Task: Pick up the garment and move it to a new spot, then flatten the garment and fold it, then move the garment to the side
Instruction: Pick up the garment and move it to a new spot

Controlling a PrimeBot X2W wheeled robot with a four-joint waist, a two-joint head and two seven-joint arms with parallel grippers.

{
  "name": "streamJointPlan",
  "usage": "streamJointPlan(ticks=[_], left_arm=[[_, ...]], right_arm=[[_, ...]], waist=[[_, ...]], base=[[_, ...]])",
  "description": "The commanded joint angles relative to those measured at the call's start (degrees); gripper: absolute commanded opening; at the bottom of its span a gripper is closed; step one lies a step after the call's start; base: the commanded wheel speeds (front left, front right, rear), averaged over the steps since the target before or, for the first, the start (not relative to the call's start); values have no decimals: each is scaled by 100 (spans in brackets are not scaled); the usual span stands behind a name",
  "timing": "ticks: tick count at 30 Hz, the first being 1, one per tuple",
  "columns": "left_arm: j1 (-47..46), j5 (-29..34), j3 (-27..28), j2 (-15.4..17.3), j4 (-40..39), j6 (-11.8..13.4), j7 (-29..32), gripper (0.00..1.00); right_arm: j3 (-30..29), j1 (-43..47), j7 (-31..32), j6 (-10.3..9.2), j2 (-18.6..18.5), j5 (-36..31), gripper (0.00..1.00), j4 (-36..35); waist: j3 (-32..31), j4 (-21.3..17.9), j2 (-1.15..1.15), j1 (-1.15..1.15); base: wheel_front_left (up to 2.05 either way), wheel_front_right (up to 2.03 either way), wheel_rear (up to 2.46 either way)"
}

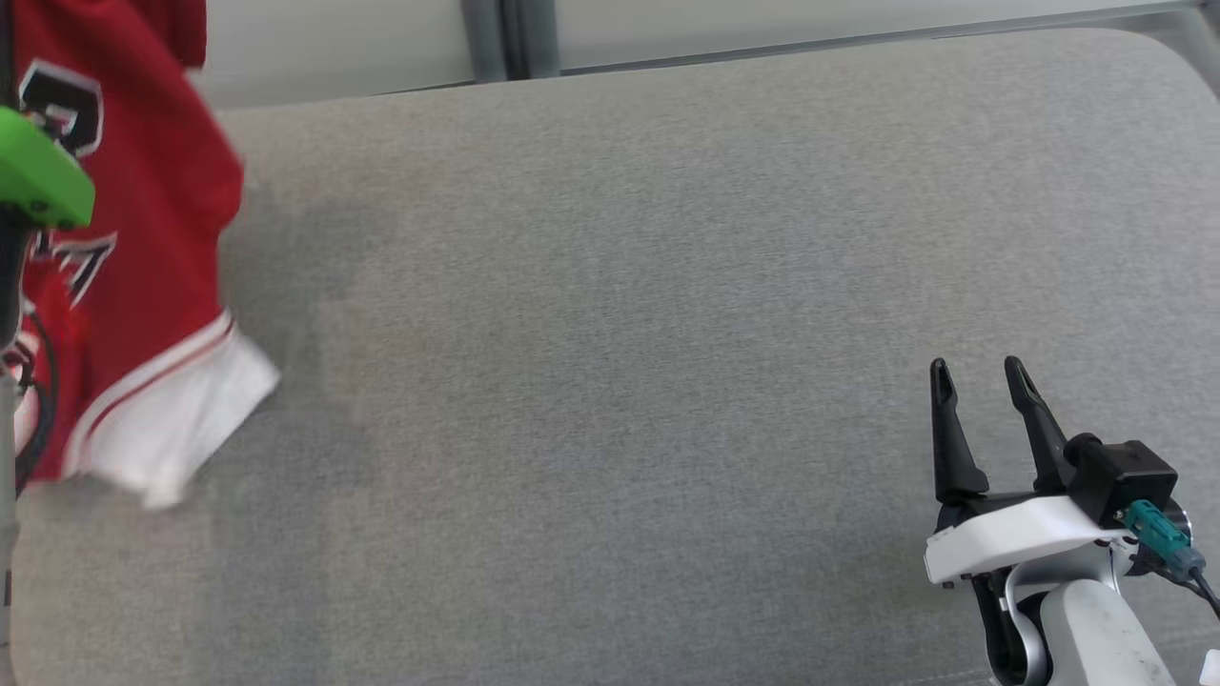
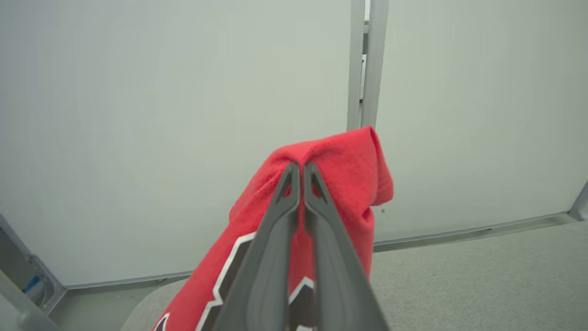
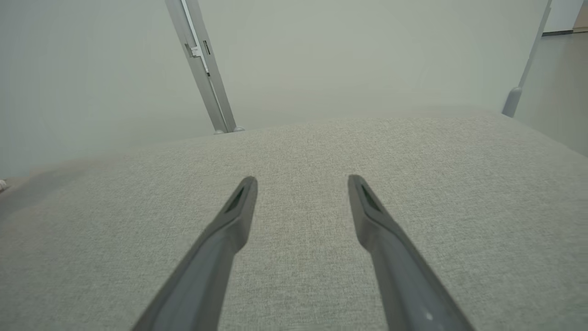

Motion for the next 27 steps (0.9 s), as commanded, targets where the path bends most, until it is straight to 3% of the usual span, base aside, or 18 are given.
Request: streamJointPlan(ticks=[1, 5, 12, 18, 27], left_arm=[[-122, 49, -35, -30, -173, 31, 3, 0], [-333, 103, -189, -164, -741, 57, 52, 0], [-762, -15, -652, -698, -1209, 5, 183, 0], [-815, 12, -1286, -1219, -1024, -55, 95, 0], [321, -117, -2018, -1696, -229, -92, -301, 0]], right_arm=[[4, 55, -24, -2, -15, 52, 100, 26], [6, 74, -26, -2, -15, 155, 100, 11], [-11, 162, -25, -2, -12, 271, 100, 10], [59, 181, -25, -2, -13, 345, 100, 26], [31, 203, -26, -2, -13, 392, 100, -19]], waist=[[-111, -203, -1, 0], [-171, -494, -1, 0], [-206, -1012, -1, 0], [-188, -1315, -1, 0], [-59, -1418, -1, 0]], base=[[0, 0, 0], [0, 0, 0], [0, 0, 0], [0, 0, 0], [0, 0, 0]])
